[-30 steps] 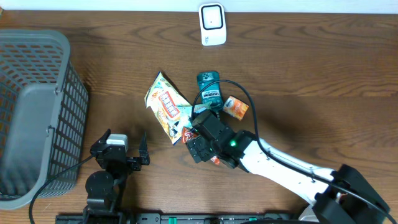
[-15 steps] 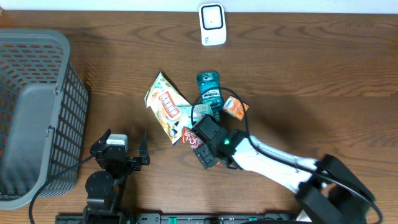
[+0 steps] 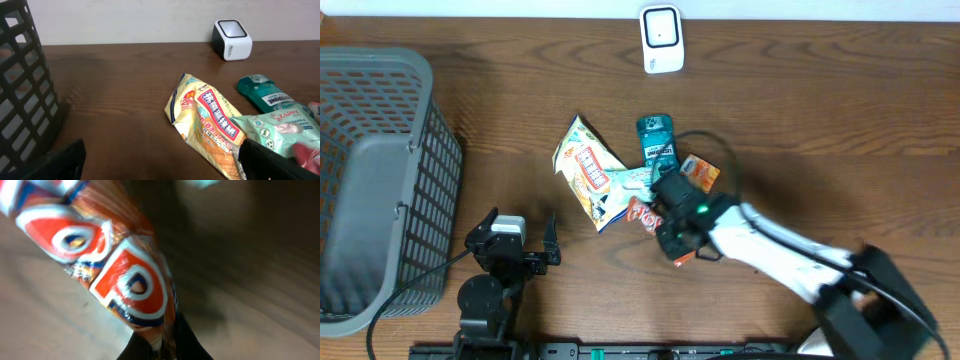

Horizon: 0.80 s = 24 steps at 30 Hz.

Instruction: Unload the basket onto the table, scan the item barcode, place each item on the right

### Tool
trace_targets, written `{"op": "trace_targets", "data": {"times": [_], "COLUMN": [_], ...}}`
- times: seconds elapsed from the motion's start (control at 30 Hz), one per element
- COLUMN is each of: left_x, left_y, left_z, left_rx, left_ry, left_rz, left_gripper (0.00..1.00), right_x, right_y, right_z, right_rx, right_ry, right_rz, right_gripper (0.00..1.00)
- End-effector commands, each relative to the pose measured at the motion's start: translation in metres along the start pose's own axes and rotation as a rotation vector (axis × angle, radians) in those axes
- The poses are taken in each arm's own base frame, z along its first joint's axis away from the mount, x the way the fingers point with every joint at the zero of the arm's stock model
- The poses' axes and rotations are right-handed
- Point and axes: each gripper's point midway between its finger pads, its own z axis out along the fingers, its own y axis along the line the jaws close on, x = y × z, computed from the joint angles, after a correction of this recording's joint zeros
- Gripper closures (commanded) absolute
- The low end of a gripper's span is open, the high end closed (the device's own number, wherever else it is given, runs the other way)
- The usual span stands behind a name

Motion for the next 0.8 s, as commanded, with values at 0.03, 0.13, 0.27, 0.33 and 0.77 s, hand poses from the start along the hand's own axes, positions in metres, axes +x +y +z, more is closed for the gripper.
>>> {"op": "trace_targets", "data": {"times": [0.03, 0.13, 0.27, 0.33, 0.77], "left_x": [0.014, 0.014, 0.014, 0.014, 0.014], "left_y": [-0.001, -0.001, -0.001, -0.001, -0.001], "left_z": [0.001, 0.001, 0.001, 0.001, 0.001], "left_rx": [0.005, 0.005, 0.005, 0.005, 0.005], "left_ry": [0.044, 0.044, 0.044, 0.044, 0.044], "left_rz": [-0.007, -0.007, -0.007, -0.007, -0.007], "left_gripper": [0.02, 0.02, 0.02, 0.02, 0.02], "right_x": [-0.027, -0.036, -0.025, -0.007, 0.032], "right_y": [0.002, -0.002, -0.007, -0.014, -0.041], "right_z": [-0.072, -0.110, -0.117, -0.095, -0.041], "right_rx": [-0.113, -0.109, -0.078, -0.058, 0.039], "right_ry": [-0.197, -0.330, -0.329, -0.235, 0.155], "right_rz": [0.051, 0.029, 0.043, 0.110, 0.402], "right_gripper": [0.99, 0.99, 0.99, 0.99, 0.99]}}
